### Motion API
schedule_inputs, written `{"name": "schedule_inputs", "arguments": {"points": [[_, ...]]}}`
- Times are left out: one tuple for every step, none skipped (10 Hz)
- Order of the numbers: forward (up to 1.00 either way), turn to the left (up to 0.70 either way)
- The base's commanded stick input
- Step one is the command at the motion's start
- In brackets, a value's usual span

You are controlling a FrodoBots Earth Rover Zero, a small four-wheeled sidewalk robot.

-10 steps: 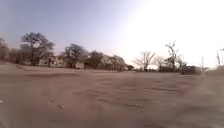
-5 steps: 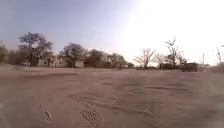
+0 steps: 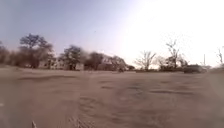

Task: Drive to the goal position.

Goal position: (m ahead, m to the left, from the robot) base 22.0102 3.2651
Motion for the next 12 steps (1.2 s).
{"name": "schedule_inputs", "arguments": {"points": [[0.70,0.00],[0.70,0.00],[0.70,0.00],[0.70,0.00],[0.70,0.00],[0.70,0.00],[0.70,0.00],[0.70,0.00],[0.70,0.00],[0.70,0.00],[0.70,0.00],[0.70,0.00]]}}
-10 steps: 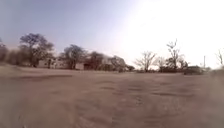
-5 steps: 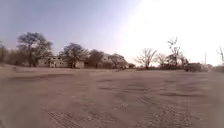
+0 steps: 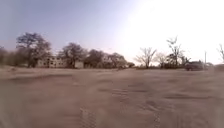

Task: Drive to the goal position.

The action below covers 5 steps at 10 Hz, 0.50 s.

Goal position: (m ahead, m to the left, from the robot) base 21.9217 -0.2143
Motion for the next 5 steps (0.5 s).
{"name": "schedule_inputs", "arguments": {"points": [[0.70,0.00],[0.70,0.00],[0.70,0.00],[0.70,0.00],[0.70,0.00]]}}
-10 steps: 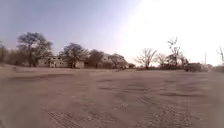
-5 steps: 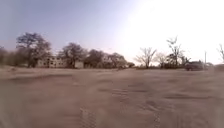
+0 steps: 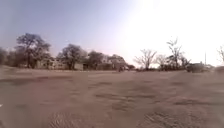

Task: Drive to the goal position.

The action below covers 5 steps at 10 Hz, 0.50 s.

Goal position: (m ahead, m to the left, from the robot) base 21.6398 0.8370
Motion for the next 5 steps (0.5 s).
{"name": "schedule_inputs", "arguments": {"points": [[0.70,0.00],[0.70,0.00],[0.70,0.00],[0.70,0.00],[0.70,0.00]]}}
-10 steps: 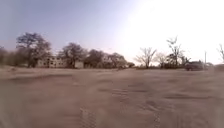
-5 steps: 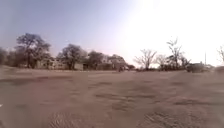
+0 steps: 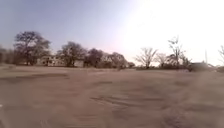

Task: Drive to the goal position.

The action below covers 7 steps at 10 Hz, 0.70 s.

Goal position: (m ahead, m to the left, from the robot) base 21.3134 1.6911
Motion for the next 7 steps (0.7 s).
{"name": "schedule_inputs", "arguments": {"points": [[0.70,0.00],[0.70,0.00],[0.70,0.00],[0.70,0.00],[0.70,0.00],[0.70,0.00],[0.70,0.00]]}}
